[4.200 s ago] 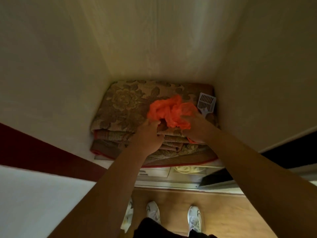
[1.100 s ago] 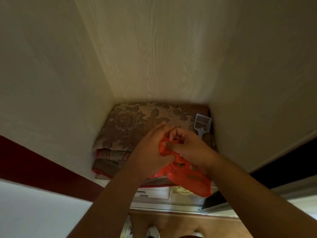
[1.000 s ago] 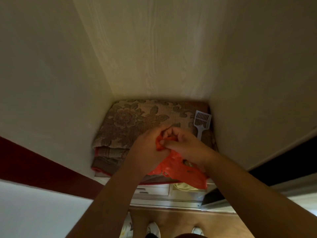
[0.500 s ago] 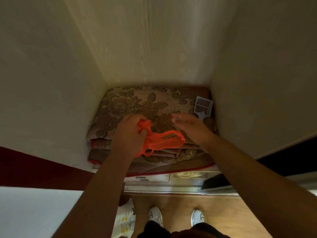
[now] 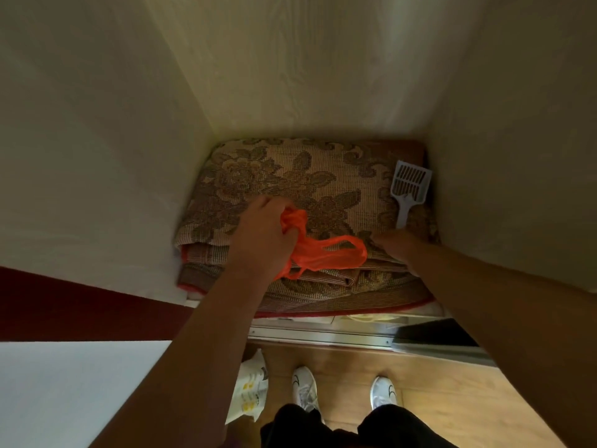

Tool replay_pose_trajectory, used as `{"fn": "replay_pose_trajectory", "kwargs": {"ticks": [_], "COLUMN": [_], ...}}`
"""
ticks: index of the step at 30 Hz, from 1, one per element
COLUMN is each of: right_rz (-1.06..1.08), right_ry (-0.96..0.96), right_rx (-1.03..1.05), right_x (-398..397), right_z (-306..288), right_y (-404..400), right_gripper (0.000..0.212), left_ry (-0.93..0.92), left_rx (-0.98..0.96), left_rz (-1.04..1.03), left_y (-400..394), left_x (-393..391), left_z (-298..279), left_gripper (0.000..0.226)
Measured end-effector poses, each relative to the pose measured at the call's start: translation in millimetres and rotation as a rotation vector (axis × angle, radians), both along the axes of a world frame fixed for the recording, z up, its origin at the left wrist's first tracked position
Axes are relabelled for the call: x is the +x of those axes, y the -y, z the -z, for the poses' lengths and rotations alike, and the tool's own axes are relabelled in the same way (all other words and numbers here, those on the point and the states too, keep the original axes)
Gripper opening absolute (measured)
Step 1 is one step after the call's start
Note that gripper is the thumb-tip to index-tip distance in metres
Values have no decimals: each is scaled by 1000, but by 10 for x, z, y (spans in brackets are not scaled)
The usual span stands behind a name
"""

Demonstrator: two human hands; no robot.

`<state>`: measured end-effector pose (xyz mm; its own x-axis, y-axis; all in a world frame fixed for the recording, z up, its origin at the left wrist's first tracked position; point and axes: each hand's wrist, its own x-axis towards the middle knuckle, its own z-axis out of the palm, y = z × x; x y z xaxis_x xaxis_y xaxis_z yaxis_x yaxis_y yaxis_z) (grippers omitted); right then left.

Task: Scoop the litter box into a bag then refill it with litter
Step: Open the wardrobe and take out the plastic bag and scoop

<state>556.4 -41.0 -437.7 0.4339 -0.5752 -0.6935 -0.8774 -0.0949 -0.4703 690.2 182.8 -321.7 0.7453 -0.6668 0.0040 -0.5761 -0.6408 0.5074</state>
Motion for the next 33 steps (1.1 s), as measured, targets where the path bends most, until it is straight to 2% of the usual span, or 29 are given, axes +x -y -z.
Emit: {"fn": "replay_pose_trajectory", "kwargs": {"ticks": [5,7,10,12,13,15,16,17,19,20,23,25,27,29,33], "right_rz": [-44,10,156,127,94,163,187,188,194,183,173,279,411,416,176], "right_ry": [-89,-80,89,164,171,140,127,118,62,45,66,114,207,309,381], "right_rx": [-39,-64,-241,-316,-323,-218,-147,-73,93,134,223,245,226,95,-327], "right_x": [38,26,-14,-63,-96,-103,-95,-72,-53,-62,-139,-200,-215,-235,-327], "right_z": [185,320,439,532,646,756,693,512,161,18,-231,-367,-556,-799,-1374], "right_y": [117,205,248,300,353,451,452,386,218,128,-19,-62,-62,-68,-129], "right_gripper": [65,79,88,96,99,104,98,80,31,24,26,22,31,31,39], "left_ry": [-19,-9,-16,-23,-25,-23,-19,-14,-12,-14,-30,-26,2,28,49], "left_rx": [-7,-9,-8,-18,-20,-21,-24,-28,-36,-39,-54,-59,-69,-95,-165], "left_rz": [-12,3,12,-2,-7,-4,2,9,23,29,33,42,64,98,141], "left_y": [50,64,79,93,99,103,104,103,95,84,62,85,125,175,207], "left_x": [3,19,58,77,81,84,80,79,73,65,45,19,-4,-21,1], "left_z": [28,46,50,40,33,12,-3,-15,-39,-54,-116,-177,-267,-363,-559], "left_gripper": [37,37,38,38,38,37,36,35,34,34,36,35,34,34,35]}}
